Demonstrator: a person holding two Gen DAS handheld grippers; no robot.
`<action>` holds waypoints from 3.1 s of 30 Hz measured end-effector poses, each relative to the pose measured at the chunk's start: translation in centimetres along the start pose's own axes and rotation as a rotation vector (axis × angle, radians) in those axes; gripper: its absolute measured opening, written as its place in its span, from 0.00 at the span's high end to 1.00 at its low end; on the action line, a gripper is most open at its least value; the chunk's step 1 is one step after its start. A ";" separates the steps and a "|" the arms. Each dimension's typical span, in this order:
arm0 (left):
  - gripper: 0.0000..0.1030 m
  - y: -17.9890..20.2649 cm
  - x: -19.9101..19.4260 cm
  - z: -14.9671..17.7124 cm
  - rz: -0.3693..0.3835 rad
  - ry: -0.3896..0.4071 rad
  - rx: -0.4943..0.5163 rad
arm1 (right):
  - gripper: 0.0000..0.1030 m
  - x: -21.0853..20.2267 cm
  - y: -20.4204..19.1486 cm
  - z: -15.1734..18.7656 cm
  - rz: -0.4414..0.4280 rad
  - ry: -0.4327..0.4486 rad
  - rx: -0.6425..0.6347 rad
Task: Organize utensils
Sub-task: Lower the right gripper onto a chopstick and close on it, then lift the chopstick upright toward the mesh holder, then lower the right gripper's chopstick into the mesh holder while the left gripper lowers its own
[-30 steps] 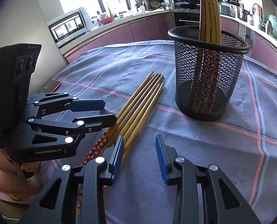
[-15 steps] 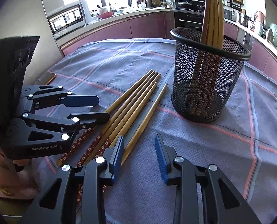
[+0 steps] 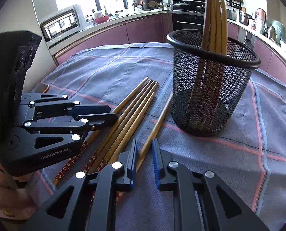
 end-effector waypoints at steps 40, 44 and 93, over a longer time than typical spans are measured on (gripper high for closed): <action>0.92 -0.6 -0.9 0.3 0.081 -0.012 -0.024 | 0.94 -1.6 0.7 -0.9 -0.128 0.046 0.002; 0.92 -0.5 -3.1 -0.3 0.131 0.034 -0.018 | 0.94 -3.9 0.7 -1.3 -0.139 0.108 -0.010; 0.92 5.2 -17.7 -13.5 0.207 0.445 0.074 | 0.94 -15.7 6.0 -11.1 -0.013 0.435 -0.050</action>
Point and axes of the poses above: each gripper's, at about its wrist camera, not at the fingertips, and x roughly the way its jaws point, y to its right, z to its underside, the point moved 3 cm from there along x, roughly the way its jaws point, and after that the axes turned 5 degrees about -y, right-handed, at the moved point
